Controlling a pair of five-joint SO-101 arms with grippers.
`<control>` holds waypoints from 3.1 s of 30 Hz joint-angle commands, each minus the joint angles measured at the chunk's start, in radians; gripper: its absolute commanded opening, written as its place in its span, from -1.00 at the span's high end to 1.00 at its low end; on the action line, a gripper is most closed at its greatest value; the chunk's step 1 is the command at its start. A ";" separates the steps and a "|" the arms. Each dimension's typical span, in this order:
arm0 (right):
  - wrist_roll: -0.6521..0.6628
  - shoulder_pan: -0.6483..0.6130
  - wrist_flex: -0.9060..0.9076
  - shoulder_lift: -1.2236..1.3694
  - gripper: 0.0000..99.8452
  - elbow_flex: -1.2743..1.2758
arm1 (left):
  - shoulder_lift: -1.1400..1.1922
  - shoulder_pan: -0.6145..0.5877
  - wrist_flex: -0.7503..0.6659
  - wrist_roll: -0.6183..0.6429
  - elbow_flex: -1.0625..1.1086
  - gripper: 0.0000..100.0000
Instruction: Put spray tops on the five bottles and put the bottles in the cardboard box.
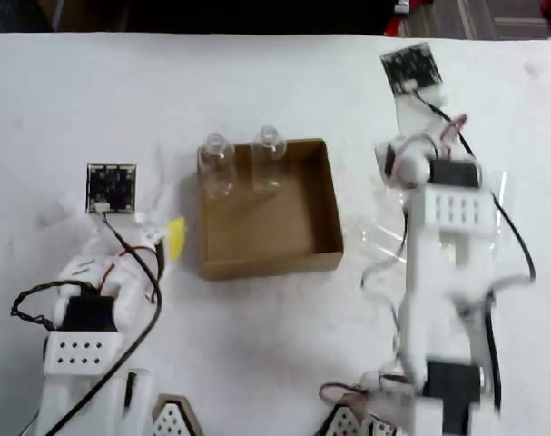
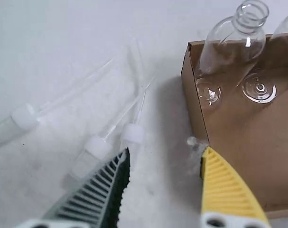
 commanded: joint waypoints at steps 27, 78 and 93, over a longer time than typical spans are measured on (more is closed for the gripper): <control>0.434 0.039 0.657 1.145 0.58 -1.260 | -0.022 -0.044 -0.057 0.002 0.008 0.54; 0.203 0.015 0.759 0.311 0.97 -0.891 | -0.022 -0.042 -0.057 0.003 0.009 0.54; -0.338 -0.096 0.481 -0.246 0.97 -0.390 | -0.022 -0.045 -0.057 0.003 0.021 0.54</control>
